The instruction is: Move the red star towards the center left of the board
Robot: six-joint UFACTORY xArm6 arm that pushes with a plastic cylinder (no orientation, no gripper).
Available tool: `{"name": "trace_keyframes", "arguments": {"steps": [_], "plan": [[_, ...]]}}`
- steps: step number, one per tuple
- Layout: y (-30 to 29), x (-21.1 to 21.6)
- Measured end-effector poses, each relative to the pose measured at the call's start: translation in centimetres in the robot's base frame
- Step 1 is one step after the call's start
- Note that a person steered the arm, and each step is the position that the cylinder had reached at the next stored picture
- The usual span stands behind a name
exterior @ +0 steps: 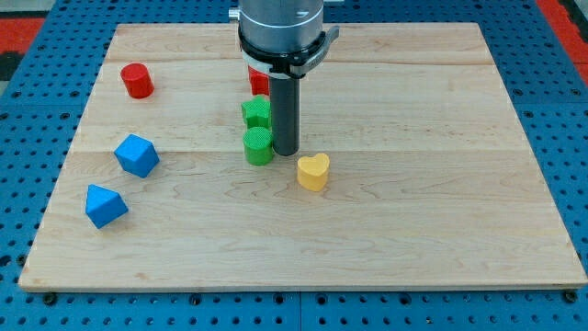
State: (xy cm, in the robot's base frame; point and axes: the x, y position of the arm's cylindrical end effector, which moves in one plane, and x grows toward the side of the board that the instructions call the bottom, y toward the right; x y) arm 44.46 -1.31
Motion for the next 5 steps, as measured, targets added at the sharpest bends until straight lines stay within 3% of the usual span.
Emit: {"name": "trace_keyframes", "arguments": {"steps": [2, 3, 4, 5], "plan": [[-0.2, 0.0], [-0.6, -2.1], [1.9, -6.9], [1.6, -8.3]]}}
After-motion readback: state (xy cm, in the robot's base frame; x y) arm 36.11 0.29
